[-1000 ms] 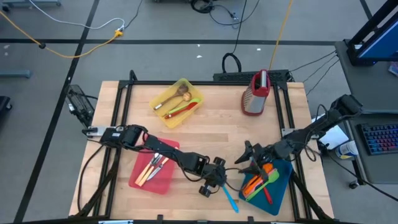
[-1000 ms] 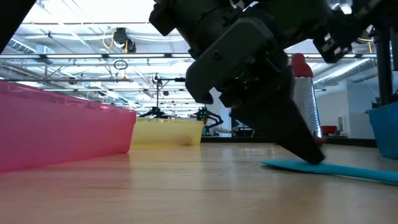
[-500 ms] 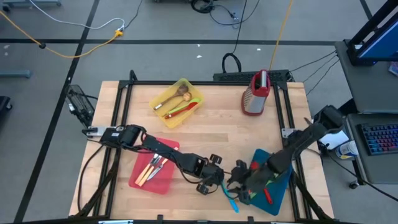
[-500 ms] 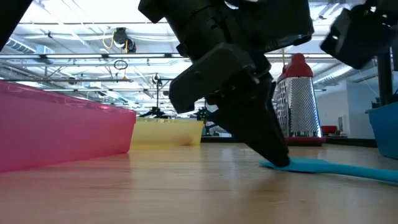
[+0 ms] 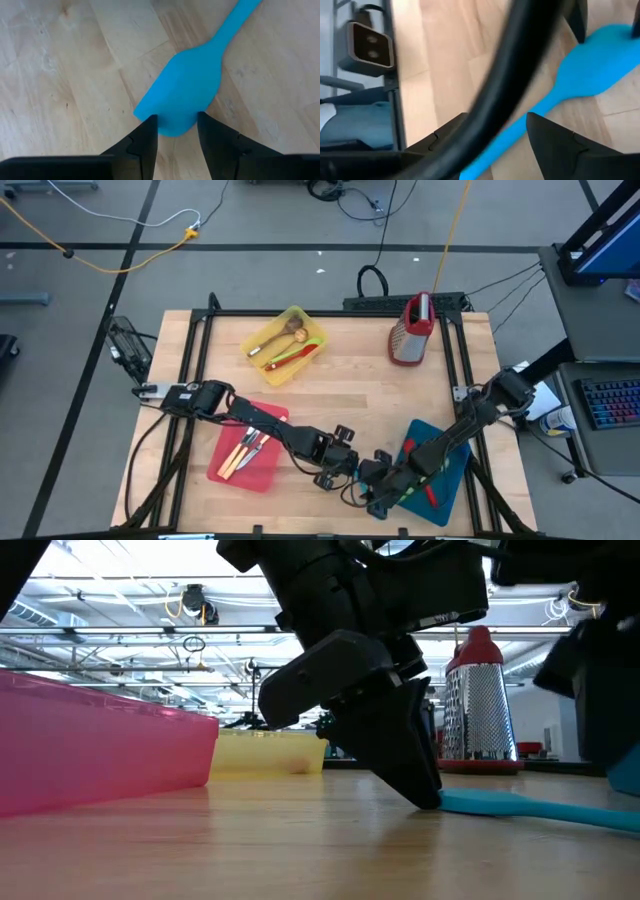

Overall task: Pick & Place Kitchen Items
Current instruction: Put the blue spatula into the blue bin

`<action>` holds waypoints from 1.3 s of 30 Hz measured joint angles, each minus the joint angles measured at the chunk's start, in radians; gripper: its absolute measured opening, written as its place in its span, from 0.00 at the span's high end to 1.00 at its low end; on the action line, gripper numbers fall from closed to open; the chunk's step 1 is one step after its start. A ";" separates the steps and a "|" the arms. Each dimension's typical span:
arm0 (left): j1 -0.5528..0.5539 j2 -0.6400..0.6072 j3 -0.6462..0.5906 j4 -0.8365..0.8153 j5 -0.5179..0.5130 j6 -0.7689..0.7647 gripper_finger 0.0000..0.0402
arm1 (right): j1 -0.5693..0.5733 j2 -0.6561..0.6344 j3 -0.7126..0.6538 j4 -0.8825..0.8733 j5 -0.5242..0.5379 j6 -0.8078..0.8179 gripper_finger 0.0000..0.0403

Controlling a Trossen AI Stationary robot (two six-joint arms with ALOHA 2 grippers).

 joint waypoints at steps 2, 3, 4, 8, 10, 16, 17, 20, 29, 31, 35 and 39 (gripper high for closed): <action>0.000 0.000 -0.001 0.003 -0.003 -0.001 0.65 | -0.001 0.006 0.000 -0.019 0.002 0.005 0.51; 0.000 0.000 -0.001 0.004 -0.002 -0.003 0.65 | -0.004 0.005 0.000 -0.027 0.000 0.006 0.51; 0.000 0.000 -0.001 0.005 -0.002 -0.007 0.65 | -0.006 0.005 0.000 -0.034 0.001 0.006 0.51; -0.002 0.000 -0.001 0.010 -0.003 -0.030 0.65 | -0.013 -0.001 0.000 -0.049 0.000 -0.009 0.51; -0.006 0.000 -0.001 0.011 -0.003 -0.037 0.65 | -0.020 -0.001 0.000 -0.068 0.000 -0.021 0.51; -0.008 0.000 -0.001 0.007 -0.018 -0.046 0.65 | -0.034 0.023 0.000 -0.085 -0.008 0.021 0.51; -0.007 0.000 -0.001 -0.001 -0.027 -0.053 0.65 | -0.034 0.030 0.000 -0.075 -0.016 0.024 0.51; 0.000 0.000 0.000 -0.033 -0.040 -0.081 0.65 | -0.035 0.039 0.000 -0.073 -0.014 0.029 0.51; 0.005 -0.018 0.001 -0.147 -0.089 -0.115 0.65 | -0.053 0.031 -0.002 -0.167 0.008 0.006 0.51; 0.007 -0.038 -0.003 -0.187 -0.101 -0.138 0.65 | -0.057 0.009 -0.006 -0.189 0.000 -0.010 0.51; 0.011 -0.088 -0.010 -0.270 -0.107 -0.162 0.65 | -0.063 -0.067 -0.009 -0.238 0.054 -0.067 0.51; 0.007 -0.148 -0.003 -0.336 -0.129 -0.234 0.65 | -0.067 -0.158 -0.006 -0.311 0.143 -0.053 0.51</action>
